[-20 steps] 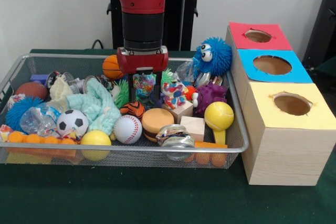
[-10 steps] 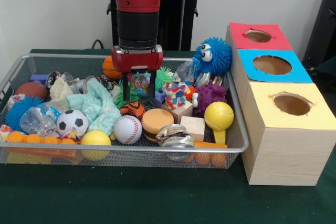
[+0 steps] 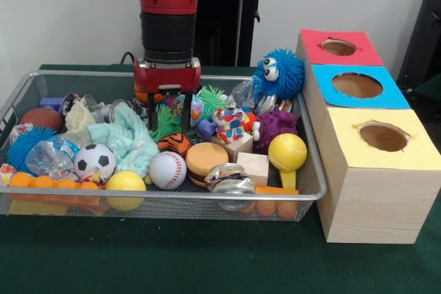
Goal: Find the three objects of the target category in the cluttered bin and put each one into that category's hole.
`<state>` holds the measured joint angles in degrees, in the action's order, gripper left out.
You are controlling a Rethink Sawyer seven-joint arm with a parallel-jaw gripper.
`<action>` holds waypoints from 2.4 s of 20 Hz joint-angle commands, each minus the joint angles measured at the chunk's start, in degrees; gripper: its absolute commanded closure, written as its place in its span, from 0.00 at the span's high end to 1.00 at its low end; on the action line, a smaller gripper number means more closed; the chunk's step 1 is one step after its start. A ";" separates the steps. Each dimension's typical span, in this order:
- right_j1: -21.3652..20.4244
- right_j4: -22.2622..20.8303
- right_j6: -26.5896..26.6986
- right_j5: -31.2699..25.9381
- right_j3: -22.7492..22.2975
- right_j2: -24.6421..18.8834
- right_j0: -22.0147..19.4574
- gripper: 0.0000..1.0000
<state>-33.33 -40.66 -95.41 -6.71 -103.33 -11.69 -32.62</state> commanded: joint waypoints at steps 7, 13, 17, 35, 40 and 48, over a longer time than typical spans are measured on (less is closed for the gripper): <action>3.38 -6.62 -2.61 9.16 5.76 -4.69 -1.53 1.00; 3.76 -5.07 -3.77 9.59 5.88 -7.16 -1.94 1.00; 3.24 -3.87 -4.18 8.86 5.10 -8.87 -2.55 1.00; 8.98 -5.89 -5.13 12.68 7.64 3.41 5.18 1.00; 7.68 -6.46 -2.44 8.94 7.28 0.54 2.67 1.00; 4.87 -6.52 0.93 4.34 6.54 -3.47 -0.47 1.00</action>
<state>-28.97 -43.50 -95.41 2.98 -100.42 -11.73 -29.96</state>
